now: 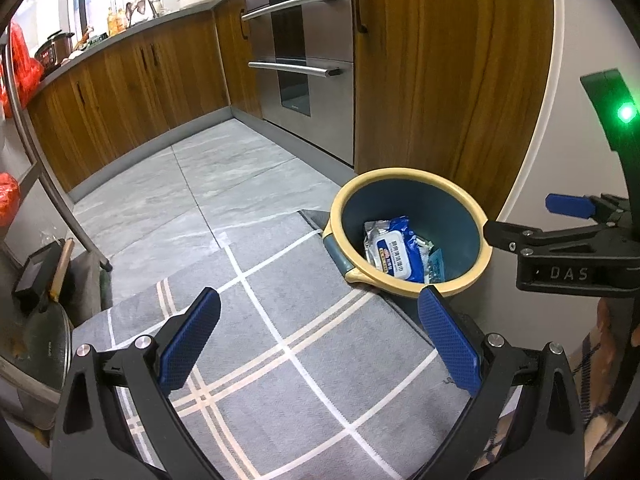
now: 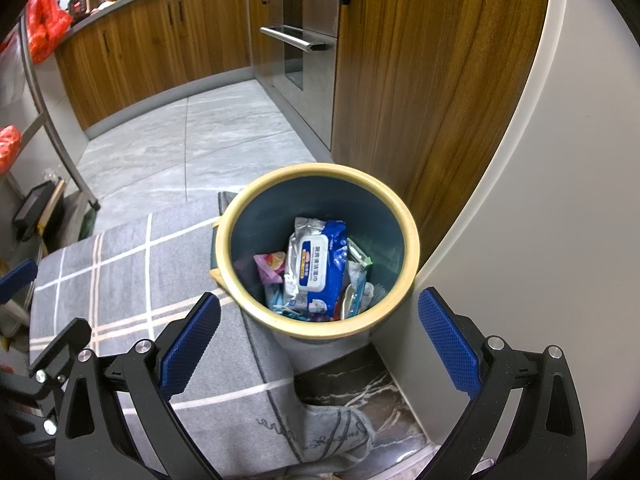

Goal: Collect trash

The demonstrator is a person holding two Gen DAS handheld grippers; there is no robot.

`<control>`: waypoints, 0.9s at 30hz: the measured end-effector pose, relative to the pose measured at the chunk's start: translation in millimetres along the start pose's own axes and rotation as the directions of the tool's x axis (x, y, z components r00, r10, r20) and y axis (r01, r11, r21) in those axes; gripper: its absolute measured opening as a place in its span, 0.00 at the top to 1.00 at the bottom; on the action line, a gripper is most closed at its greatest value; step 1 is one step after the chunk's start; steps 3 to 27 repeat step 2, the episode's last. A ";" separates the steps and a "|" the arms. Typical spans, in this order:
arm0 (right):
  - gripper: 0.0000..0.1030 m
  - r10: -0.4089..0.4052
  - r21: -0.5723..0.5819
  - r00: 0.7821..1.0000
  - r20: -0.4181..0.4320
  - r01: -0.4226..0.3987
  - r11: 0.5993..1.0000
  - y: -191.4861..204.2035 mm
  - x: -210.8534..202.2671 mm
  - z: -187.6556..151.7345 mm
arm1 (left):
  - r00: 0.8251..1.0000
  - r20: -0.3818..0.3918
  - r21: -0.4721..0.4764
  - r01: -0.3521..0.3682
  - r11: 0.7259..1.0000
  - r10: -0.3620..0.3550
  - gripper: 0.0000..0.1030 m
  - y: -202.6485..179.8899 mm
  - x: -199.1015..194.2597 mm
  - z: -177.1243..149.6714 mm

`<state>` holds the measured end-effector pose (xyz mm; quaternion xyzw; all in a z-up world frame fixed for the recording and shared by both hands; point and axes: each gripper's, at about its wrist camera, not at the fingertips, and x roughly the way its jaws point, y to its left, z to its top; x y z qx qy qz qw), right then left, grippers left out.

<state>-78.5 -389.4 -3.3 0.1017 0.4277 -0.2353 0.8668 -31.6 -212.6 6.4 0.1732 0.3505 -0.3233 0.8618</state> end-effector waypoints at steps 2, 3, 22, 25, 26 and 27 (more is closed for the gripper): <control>0.05 0.000 -0.001 1.000 0.001 0.000 1.000 -0.2 0.0 0.1 | 1.000 -0.007 -0.004 -0.007 1.000 0.007 0.05 1.2 0.8 -0.7; 0.05 0.000 -0.001 1.000 0.001 0.000 1.000 -0.2 0.0 0.1 | 1.000 -0.007 -0.004 -0.007 1.000 0.007 0.05 1.2 0.8 -0.7; 0.05 0.000 -0.001 1.000 0.001 0.000 1.000 -0.2 0.0 0.1 | 1.000 -0.007 -0.004 -0.007 1.000 0.007 0.05 1.2 0.8 -0.7; 0.05 0.000 -0.001 1.000 0.001 0.000 1.000 -0.2 0.0 0.1 | 1.000 -0.007 -0.004 -0.007 1.000 0.007 0.05 1.2 0.8 -0.7; 0.05 0.000 -0.001 1.000 0.001 0.000 1.000 -0.2 0.0 0.1 | 1.000 -0.007 -0.004 -0.007 1.000 0.007 0.05 1.2 0.8 -0.7; 0.05 0.000 -0.001 1.000 0.001 0.000 1.000 -0.2 0.0 0.1 | 1.000 -0.007 -0.004 -0.007 1.000 0.007 0.05 1.2 0.8 -0.7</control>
